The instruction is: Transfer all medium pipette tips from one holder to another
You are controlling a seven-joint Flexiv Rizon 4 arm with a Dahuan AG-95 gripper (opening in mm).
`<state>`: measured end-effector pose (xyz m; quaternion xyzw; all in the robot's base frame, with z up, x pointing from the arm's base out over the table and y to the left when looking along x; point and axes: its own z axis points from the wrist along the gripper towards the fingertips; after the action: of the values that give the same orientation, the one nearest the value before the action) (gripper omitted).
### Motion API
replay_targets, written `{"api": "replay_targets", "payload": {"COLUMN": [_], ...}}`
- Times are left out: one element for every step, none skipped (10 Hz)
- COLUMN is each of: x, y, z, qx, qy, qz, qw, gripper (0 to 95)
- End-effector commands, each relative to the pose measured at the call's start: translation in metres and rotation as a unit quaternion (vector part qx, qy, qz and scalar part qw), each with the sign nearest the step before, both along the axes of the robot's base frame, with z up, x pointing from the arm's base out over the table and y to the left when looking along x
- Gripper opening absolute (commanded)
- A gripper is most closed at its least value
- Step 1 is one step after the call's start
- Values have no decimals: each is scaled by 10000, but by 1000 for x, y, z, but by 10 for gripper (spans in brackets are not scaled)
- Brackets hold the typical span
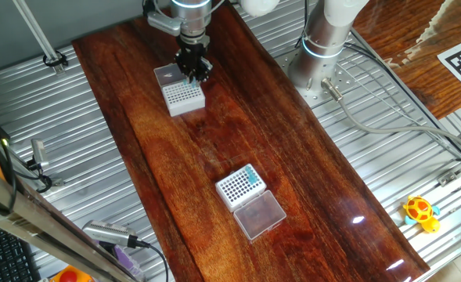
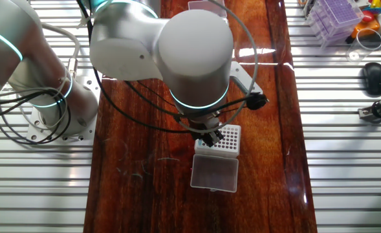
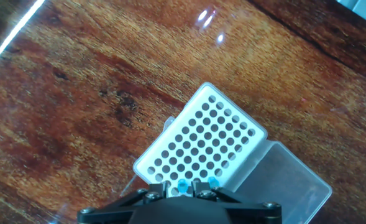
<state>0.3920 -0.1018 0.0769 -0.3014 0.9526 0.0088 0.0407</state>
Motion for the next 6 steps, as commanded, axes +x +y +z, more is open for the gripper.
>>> {"api": "replay_targets", "payload": {"x": [1,1,1,1,2,2], "y": [0,0,0,-1,-2,-2], "z": [-4,-5,-5,3,12,22], "qx": [-44,-50,-51,-65,-91,-104], "qy": [-22,-19,-16,9,44,63], "qz": [3,8,11,27,36,31], "qw": [10000,10000,10000,10000,9999,9999], "gripper": [0,0,0,0,0,0]}}
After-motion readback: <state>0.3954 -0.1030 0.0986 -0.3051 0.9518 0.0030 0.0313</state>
